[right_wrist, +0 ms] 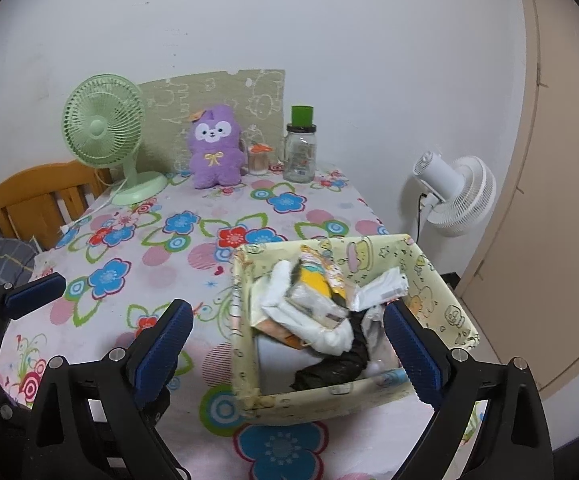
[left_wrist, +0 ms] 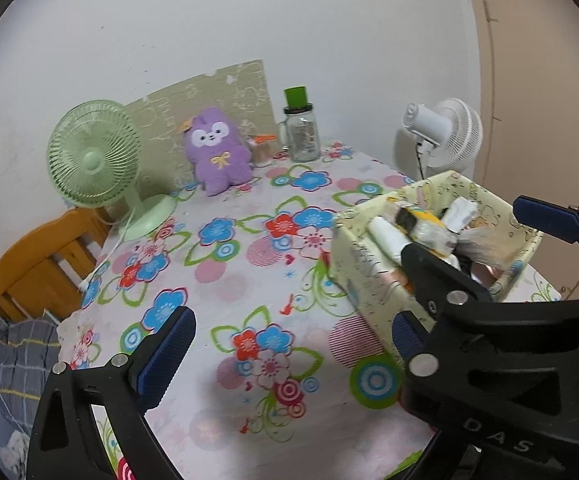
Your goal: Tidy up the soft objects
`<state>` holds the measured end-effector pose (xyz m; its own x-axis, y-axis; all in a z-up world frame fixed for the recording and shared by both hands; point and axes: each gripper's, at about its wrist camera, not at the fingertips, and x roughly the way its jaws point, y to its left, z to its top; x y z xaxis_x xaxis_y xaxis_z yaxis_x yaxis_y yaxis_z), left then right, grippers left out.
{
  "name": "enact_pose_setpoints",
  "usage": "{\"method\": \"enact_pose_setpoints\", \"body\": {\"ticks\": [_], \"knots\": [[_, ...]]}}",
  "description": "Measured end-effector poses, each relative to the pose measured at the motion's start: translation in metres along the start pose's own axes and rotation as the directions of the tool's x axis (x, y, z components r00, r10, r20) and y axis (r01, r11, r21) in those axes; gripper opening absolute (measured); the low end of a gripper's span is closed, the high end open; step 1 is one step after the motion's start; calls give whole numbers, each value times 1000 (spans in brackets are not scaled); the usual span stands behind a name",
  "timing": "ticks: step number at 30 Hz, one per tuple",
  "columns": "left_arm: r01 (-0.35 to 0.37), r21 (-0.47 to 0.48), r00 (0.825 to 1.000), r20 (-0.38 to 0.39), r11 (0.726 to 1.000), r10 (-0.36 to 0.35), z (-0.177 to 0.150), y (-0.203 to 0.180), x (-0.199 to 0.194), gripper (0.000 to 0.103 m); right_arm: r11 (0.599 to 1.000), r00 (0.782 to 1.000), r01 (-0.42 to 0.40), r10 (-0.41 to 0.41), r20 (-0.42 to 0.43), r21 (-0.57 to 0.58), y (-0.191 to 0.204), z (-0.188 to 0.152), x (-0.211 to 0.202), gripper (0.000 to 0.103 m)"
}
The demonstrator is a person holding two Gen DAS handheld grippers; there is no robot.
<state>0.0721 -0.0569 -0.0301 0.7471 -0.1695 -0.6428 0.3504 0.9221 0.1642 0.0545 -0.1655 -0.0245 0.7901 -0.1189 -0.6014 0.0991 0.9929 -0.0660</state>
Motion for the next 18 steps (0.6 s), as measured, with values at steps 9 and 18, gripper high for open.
{"method": "enact_pose_setpoints", "body": {"ticks": [9,18], "knots": [[-42,-97,998,41,994,47,-9,29,-11,103,1000,999,-15,16,41,-23,15,1,-13,98],[-79,-149,993,80,986,91,-18,46,-35,103,999,995,-38,41,89,-30,17,0,-31,98]]}}
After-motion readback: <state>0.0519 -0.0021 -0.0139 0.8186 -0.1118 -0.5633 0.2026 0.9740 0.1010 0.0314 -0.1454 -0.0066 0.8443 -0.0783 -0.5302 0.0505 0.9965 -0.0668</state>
